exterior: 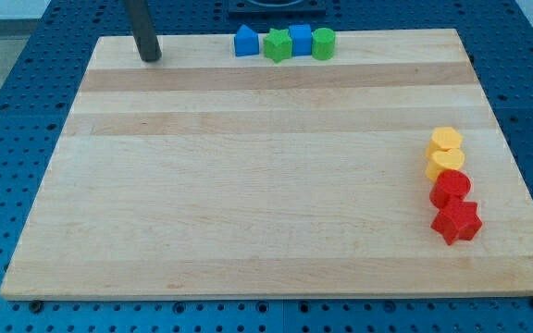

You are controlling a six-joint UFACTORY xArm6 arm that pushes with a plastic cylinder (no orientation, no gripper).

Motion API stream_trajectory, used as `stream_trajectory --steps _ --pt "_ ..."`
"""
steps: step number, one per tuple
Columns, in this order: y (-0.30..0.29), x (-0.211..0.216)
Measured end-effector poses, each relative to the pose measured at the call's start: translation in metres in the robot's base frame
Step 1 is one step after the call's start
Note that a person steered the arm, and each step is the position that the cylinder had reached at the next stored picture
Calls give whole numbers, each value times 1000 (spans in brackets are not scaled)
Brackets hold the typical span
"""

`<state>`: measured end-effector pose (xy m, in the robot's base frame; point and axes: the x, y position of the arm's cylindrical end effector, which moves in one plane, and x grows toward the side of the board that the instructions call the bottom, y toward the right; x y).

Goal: Move the green star above to the yellow hexagon

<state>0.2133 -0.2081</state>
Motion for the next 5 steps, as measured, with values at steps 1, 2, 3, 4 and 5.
stream_trajectory --steps 1,2,3,4,5 --pt "3 -22" --pt "27 -22" --pt "86 -21" --pt "144 -19" --pt "193 2"
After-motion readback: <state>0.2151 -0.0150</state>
